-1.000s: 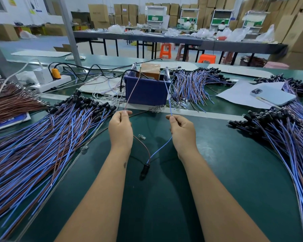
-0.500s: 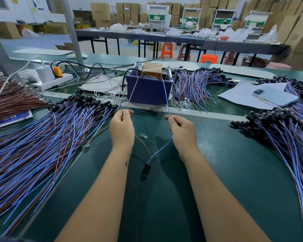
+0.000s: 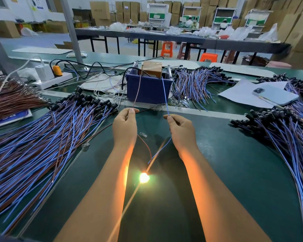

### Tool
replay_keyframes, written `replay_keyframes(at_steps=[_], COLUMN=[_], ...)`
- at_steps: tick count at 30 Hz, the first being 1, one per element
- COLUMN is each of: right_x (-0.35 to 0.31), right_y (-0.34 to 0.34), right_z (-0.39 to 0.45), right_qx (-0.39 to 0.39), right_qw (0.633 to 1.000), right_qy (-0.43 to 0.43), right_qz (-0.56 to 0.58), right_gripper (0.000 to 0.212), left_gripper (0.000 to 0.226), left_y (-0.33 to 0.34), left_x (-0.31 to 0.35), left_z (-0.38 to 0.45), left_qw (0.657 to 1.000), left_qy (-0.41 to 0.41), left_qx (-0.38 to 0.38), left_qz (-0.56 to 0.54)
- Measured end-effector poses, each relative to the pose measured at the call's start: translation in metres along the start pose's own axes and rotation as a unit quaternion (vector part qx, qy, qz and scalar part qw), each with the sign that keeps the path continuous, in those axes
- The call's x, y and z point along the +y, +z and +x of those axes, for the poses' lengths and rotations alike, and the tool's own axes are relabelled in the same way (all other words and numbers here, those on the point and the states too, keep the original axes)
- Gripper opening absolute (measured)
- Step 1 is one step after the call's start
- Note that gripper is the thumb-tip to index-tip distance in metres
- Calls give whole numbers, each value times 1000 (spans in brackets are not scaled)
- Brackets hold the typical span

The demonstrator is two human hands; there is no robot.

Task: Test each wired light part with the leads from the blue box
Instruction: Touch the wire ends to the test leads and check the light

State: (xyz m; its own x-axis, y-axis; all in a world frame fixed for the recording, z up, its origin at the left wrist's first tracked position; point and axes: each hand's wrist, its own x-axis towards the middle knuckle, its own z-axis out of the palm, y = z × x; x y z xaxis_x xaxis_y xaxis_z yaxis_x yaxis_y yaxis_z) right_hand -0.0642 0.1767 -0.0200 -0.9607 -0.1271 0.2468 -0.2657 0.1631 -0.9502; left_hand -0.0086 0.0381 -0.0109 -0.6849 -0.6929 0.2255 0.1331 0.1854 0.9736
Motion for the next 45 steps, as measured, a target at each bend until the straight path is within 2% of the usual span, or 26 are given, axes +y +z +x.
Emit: replay_keyframes(at_steps=[16, 28, 32, 36, 42, 45], right_x=[-1, -5, -10, -16, -16, -14], right_y=[0, 0, 5, 13, 14, 16], right_z=[0, -4, -7, -14, -16, -17], right_qx=[-9, -3, 17, -11, -13, -27], right_qw=[1000, 1000, 997, 993, 992, 993], right_qy=[-8, -23, -77, -121, -128, -115], right_qz=[4, 10, 13, -2, -5, 2], right_gripper=[18, 18, 20, 22, 20, 24], left_gripper=[29, 28, 27, 24, 24, 33], left_y=[4, 3, 9, 17, 16, 16], left_x=[-4, -4, 3, 8, 6, 7], left_z=[2, 0, -5, -12, -11, -9], left_qw=[1000, 1000, 995, 984, 982, 976], left_qy=[4, 8, 23, 4, -40, -87], left_qx=[-14, -12, -91, -164, -167, -170], left_qz=[-19, 14, -17, -66, -78, -101])
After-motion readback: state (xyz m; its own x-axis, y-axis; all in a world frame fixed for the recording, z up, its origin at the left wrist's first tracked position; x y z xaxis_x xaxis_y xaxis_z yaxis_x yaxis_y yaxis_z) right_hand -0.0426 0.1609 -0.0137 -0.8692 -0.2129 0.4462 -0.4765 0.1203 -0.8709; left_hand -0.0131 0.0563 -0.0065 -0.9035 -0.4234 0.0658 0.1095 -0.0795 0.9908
